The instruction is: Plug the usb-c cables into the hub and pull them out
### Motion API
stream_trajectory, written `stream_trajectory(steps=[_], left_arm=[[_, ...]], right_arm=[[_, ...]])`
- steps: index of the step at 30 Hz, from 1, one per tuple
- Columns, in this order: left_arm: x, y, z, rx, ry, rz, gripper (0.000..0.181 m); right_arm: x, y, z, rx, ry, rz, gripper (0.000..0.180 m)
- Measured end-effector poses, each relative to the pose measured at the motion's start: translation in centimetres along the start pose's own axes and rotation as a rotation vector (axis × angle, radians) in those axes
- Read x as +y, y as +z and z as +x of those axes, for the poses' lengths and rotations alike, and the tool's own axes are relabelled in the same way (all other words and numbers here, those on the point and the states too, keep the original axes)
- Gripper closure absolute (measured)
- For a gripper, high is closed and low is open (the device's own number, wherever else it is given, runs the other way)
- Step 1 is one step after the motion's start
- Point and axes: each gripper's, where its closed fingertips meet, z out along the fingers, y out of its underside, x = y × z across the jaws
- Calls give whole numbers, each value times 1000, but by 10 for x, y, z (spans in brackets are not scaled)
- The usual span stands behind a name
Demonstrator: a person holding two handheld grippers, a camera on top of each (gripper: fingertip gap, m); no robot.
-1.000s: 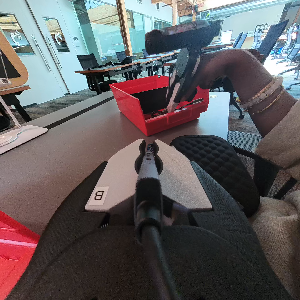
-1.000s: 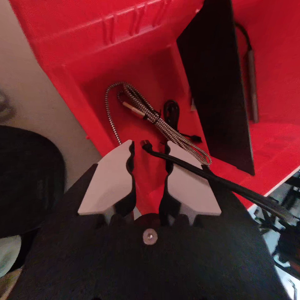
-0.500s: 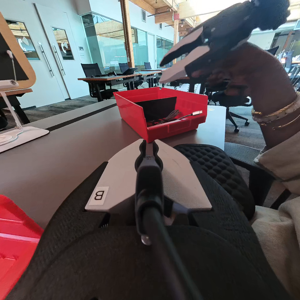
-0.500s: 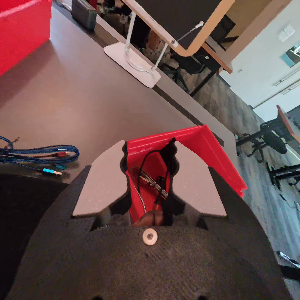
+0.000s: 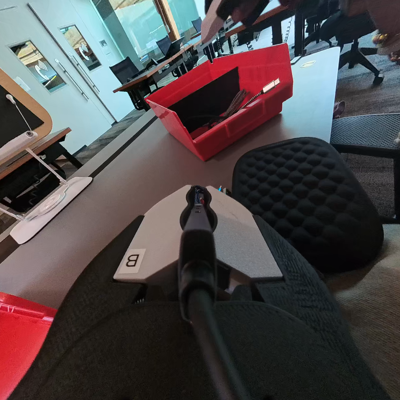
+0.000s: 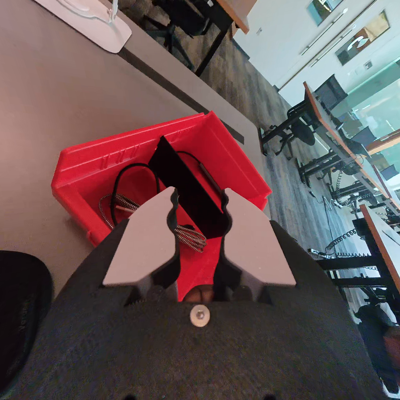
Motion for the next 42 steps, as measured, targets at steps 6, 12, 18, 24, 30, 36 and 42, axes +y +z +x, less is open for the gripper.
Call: stream_trajectory(steps=[6, 12, 18, 24, 30, 36, 42], left_arm=[[13, 0, -6, -5, -24, -91, 172], [18, 0, -6, 1, -13, -132, 172], [5, -6, -17, -38, -85, -16, 172], [-24, -34, -59, -54, -463, 329, 172], [-29, -43, -70, -46, -579, 440, 172], [-35, -47, -70, 5, -643, 513, 172], [-35, -49, -71, 14, -665, 525, 171]], right_arm=[[0, -5, 3, 24, -25, -3, 144], [0, -7, 2, 37, -44, -7, 144], [-16, -10, -3, -35, 30, 100, 138], [-58, -36, -34, -320, 216, 372, 122], [-69, -36, -79, -406, 119, 384, 135], [-69, -74, -187, -886, -135, 460, 137], [-68, -87, -284, -901, -438, 601, 138]])
